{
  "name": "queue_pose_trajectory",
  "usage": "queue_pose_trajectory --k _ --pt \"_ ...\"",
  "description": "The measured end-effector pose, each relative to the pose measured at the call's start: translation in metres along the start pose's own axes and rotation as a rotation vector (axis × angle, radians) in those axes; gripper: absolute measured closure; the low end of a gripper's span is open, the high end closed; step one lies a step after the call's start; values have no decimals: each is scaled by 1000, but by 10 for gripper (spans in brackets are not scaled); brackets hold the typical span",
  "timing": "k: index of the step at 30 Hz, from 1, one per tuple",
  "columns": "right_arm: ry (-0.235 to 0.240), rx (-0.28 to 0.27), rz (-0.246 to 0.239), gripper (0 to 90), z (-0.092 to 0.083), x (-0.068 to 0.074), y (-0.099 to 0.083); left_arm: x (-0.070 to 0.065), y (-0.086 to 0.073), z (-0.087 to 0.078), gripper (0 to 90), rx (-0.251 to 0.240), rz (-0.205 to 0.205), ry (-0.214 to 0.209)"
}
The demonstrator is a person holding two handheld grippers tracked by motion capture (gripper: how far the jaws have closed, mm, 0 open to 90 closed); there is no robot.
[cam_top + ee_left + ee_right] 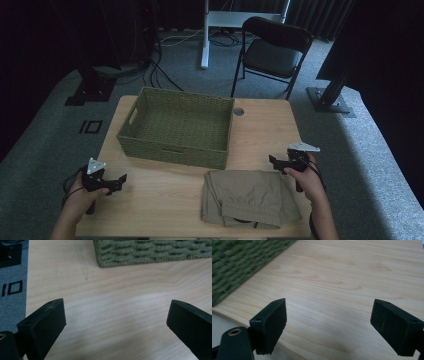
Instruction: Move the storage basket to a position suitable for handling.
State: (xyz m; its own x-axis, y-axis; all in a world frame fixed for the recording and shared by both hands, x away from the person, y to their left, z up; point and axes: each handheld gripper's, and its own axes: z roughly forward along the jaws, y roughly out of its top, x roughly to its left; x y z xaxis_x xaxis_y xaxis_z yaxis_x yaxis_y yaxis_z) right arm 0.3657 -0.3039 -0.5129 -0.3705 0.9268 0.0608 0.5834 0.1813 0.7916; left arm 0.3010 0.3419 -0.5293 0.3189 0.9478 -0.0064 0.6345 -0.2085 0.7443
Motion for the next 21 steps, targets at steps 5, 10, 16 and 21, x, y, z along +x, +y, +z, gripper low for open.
queue_pose_trajectory --k 5,10,16,21 --pt "32 -11 -12 132 1 9 5 3 6 0 32 -18 -11 -5" --pt "59 -28 -20 132 2 23 15 6 17 -3 60 -54 -14 -11" --pt "81 -48 -29 132 4 36 26 7 28 -5 60 -90 -16 -14" --pt "100 -61 -47 132 5 47 35 10 41 -9 60 -121 12 -16"
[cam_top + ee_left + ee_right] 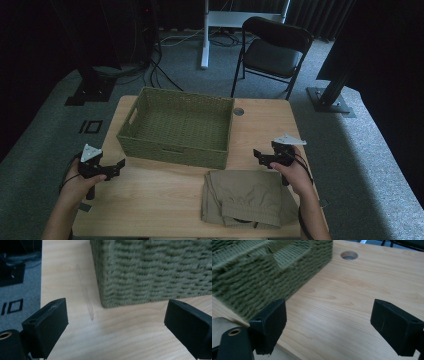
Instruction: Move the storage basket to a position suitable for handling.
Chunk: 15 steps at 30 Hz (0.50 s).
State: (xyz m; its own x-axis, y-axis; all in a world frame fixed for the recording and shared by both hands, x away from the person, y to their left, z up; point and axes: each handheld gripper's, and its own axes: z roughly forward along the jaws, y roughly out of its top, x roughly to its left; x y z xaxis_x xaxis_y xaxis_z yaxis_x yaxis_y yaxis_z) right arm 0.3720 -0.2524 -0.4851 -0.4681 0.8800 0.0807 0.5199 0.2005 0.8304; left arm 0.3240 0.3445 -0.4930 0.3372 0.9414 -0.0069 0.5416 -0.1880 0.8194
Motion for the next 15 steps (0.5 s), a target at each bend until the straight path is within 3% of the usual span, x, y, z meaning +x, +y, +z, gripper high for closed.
queue_pose_trajectory --k 9,12,15 --pt "28 -6 -26 133 5 16 11 4 25 -2 60 -37 29 -23" --pt "41 -7 -18 133 7 20 12 6 31 -1 60 -50 24 -32" --pt "47 -15 -17 133 8 22 15 7 39 1 60 -67 46 -30"
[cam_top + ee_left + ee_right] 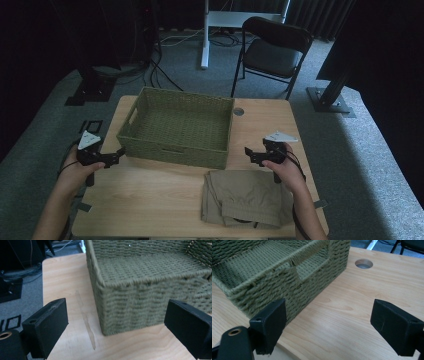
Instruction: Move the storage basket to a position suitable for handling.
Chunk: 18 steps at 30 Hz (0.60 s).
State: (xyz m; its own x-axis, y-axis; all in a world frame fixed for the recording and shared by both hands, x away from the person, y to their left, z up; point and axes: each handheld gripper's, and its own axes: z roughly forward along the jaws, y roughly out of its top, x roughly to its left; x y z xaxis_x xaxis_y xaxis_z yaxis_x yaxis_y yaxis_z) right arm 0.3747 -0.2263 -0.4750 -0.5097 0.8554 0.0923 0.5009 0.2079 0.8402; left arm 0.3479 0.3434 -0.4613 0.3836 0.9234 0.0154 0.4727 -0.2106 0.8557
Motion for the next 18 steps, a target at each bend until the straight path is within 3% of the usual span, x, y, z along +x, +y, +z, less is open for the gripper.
queue_pose_trajectory --k 2,7,12,18 --pt "0 -4 -5 132 1 2 2 1 7 2 60 -30 -4 0" --pt "6 -7 -6 133 5 7 6 5 21 9 60 -31 21 10" --pt "18 -15 -4 133 10 13 10 9 30 20 60 -55 -12 -9" --pt "39 -33 3 133 15 23 19 13 37 33 75 -41 -7 -13"
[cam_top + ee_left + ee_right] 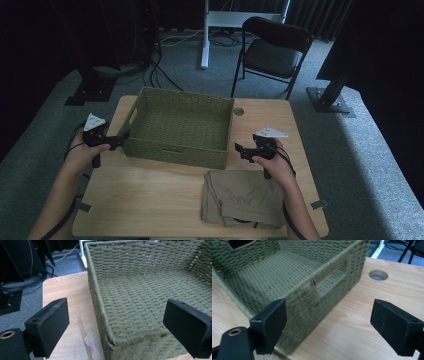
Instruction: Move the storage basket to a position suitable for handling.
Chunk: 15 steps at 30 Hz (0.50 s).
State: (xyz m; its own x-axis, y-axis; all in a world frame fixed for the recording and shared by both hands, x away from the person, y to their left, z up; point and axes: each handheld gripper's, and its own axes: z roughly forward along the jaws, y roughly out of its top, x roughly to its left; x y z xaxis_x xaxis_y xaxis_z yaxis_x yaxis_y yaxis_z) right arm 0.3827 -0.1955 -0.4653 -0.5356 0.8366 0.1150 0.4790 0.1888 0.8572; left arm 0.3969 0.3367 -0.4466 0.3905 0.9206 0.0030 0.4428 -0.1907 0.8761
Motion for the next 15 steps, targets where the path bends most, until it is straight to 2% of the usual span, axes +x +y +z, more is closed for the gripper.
queue_pose_trajectory --k 2,4,6,7,9,12,13,15 --pt "0 -6 -3 137 2 4 4 3 1 5 80 -1 -3 -1" --pt "-11 -5 -16 138 5 8 7 5 0 11 160 -19 -18 5" --pt "1 -11 -17 141 7 11 9 7 0 13 172 -16 -25 8" --pt "2 -17 -9 157 7 12 10 9 -2 18 210 -2 -21 21" --pt "-8 -16 -15 181 10 15 12 11 -2 22 221 -6 -14 40" --pt "-6 -10 -19 212 15 20 14 12 -3 26 261 -13 -10 47" --pt "-5 -10 -15 221 16 22 15 13 -4 28 279 -15 -21 38" --pt "0 -12 -23 282 19 26 16 13 -6 31 311 -5 -15 43"
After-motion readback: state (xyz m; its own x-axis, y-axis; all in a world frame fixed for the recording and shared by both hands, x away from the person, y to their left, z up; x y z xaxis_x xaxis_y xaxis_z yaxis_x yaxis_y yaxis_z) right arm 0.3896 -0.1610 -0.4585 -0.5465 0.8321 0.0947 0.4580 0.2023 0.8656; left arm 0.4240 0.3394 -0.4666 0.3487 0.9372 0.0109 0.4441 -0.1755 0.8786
